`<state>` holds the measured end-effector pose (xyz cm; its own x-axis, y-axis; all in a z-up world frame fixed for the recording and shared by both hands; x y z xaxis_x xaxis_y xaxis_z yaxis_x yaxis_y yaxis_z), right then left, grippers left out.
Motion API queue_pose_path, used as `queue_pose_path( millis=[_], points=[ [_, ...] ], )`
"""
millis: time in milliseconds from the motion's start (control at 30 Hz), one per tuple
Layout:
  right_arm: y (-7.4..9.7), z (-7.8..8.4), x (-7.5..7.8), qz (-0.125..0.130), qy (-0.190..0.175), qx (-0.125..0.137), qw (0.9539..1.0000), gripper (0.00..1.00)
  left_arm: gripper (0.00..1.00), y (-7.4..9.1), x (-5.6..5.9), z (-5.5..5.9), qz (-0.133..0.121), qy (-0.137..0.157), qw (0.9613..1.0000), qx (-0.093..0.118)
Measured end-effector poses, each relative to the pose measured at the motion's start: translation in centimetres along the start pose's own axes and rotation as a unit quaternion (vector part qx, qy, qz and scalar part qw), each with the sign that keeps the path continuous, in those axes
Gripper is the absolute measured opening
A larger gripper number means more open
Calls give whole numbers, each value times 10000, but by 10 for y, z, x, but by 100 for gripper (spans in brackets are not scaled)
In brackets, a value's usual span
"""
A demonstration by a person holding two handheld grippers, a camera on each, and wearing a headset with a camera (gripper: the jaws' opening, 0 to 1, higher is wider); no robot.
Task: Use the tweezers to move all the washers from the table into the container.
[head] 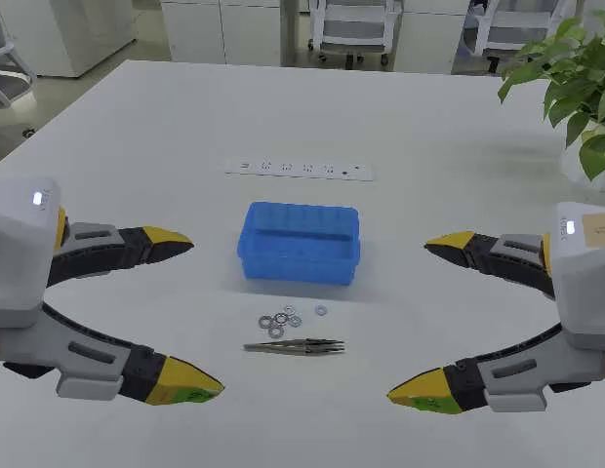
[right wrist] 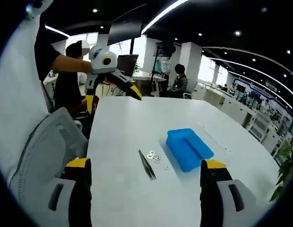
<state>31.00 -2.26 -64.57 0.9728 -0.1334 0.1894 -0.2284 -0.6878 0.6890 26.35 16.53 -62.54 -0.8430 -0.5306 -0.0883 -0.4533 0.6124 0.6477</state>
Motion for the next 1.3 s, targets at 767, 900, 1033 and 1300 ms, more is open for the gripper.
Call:
queue_pose_path(
  millis=[767, 900, 1033, 1300],
  points=[
    [2, -4, -6, -5, -79, 14, 10000, 91, 92, -4, 6, 5, 83, 101, 9999, 5],
    [1, -6, -10, -35, -67, 33, 10000, 91, 92, -3, 6, 2, 61, 186, 9998, 102],
    [4, -7, -8, 28, 15, 38, 10000, 91, 92, -1, 9, 1, 48, 171, 9998, 111],
    [6, -8, -8, 39, -45, 111, 9999, 91, 92, 1, 10, 2, 16, 169, 9998, 64]
  ],
)
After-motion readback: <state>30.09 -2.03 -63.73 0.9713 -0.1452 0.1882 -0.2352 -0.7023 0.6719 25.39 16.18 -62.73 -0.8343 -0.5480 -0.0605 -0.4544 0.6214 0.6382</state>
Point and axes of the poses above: the centre of the closed fingertips' face, and the gripper's own axes: y roughly backward along the fingers, x roughly to its right, z roughly out of its underside, the point moved 3 cm from there along y, roughly backward along the fingers, and after that the axes turned 13 degrees about -x, right-handed, at the moved point
